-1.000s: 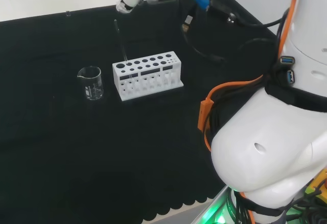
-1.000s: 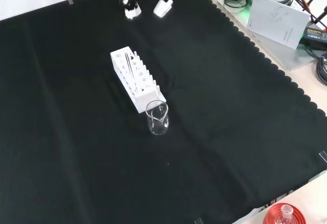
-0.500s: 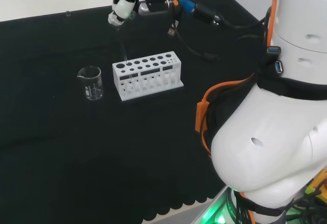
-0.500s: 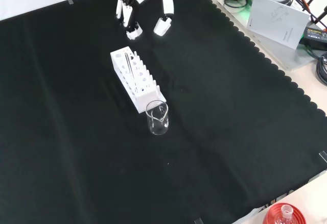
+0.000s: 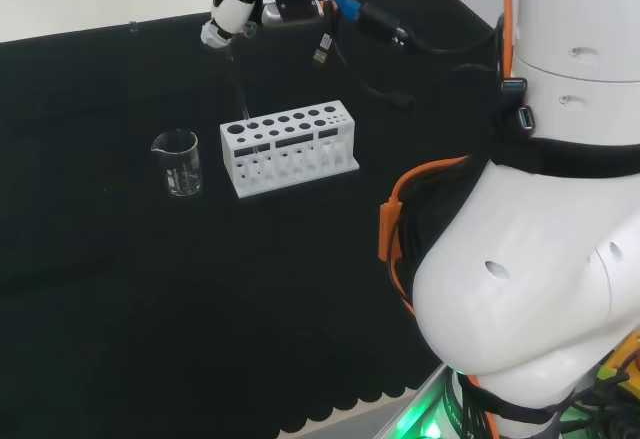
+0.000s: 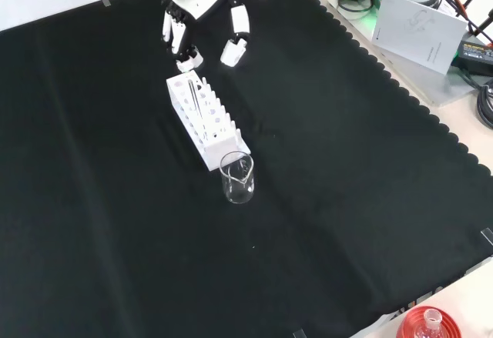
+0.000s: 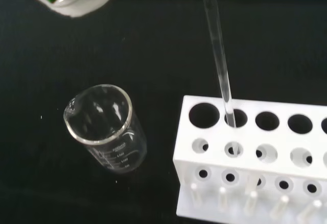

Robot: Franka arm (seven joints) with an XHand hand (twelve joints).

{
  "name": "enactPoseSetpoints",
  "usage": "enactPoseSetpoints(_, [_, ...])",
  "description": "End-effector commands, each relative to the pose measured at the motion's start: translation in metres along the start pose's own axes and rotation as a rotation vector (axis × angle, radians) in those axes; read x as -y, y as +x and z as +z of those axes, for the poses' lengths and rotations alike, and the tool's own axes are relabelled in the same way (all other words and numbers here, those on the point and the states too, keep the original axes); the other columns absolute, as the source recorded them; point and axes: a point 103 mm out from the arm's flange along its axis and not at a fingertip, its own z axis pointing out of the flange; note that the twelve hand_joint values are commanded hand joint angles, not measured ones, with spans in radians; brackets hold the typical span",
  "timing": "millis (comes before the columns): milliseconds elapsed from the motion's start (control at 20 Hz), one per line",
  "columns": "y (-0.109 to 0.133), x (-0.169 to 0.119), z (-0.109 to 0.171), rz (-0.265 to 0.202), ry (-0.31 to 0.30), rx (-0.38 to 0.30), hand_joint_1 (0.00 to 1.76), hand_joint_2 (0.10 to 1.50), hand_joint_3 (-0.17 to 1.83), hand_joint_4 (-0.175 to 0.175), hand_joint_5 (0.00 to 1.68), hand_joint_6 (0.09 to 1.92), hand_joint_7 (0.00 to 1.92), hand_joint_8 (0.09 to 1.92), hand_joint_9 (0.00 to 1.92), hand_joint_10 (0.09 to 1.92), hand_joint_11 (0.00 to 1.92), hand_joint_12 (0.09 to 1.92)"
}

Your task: Take the glass rod from the white test tube rack.

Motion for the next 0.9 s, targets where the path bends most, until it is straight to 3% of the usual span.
enactPoseSetpoints(50, [-0.007,-0.021,0.002,-0.012,0.037,-0.011,0.8,0.57,0.69,-0.144,0.54,0.81,0.93,0.62,0.98,0.55,0.68,1.22])
enactPoseSetpoints(900, [-0.035,-0.037,0.016,0.001,0.073,-0.029,0.8,0.58,0.67,-0.146,0.53,0.82,0.92,0.64,0.98,0.58,0.68,1.23])
